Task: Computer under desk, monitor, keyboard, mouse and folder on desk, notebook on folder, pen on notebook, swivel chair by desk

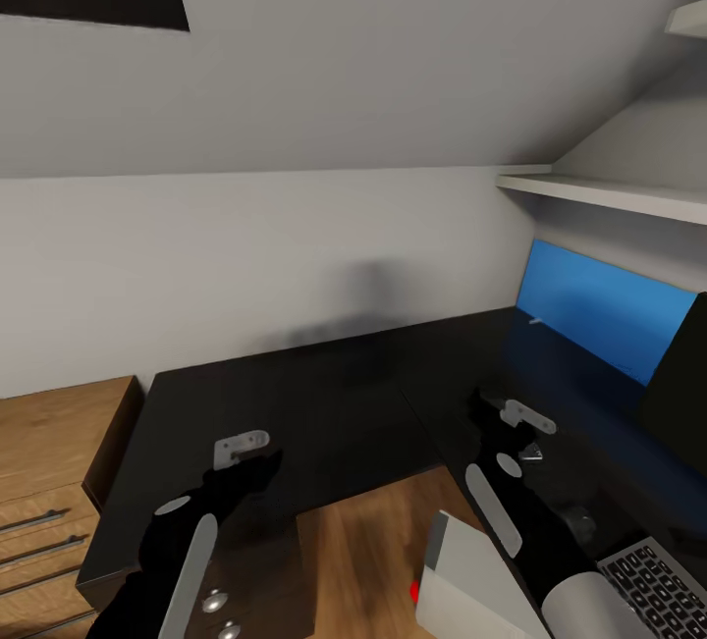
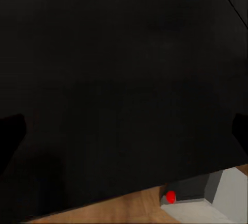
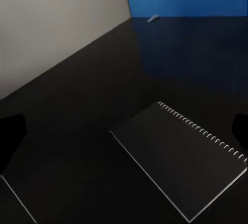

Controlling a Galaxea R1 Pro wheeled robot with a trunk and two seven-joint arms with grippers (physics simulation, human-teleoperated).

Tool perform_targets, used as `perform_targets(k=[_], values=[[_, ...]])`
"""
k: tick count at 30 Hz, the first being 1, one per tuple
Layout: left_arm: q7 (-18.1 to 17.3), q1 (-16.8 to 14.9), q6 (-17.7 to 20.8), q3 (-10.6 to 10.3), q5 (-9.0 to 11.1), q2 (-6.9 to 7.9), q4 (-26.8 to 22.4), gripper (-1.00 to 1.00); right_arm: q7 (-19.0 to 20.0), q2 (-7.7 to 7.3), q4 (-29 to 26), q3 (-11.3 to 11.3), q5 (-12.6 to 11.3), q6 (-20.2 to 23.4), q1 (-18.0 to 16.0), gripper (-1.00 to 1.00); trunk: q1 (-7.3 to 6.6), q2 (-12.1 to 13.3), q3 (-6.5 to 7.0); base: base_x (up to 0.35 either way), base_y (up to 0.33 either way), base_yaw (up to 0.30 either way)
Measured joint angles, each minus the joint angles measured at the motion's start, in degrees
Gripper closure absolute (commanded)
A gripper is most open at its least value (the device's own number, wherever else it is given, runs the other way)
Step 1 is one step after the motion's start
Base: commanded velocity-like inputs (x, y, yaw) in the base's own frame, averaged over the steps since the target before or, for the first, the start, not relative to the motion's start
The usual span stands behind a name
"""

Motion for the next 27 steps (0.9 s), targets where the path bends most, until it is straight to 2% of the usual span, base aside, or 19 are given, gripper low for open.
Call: perform_targets(k=[20,27], values=[[0.14,0.02,0.03,-0.06,-0.09,0.09,-0.14,-1.00,0.22,0.27,0.08,-0.05,-0.02,-0.11,-0.02,-1.00,-0.01,0.00,0.00,0.318,-0.007,0.000],[0.17,0.00,0.03,-0.06,-0.09,0.09,-0.15,-1.00,0.21,0.12,0.25,-0.12,0.30,-0.34,0.00,-1.00,0.02,0.01,0.00,0.093,-0.019,0.000]])
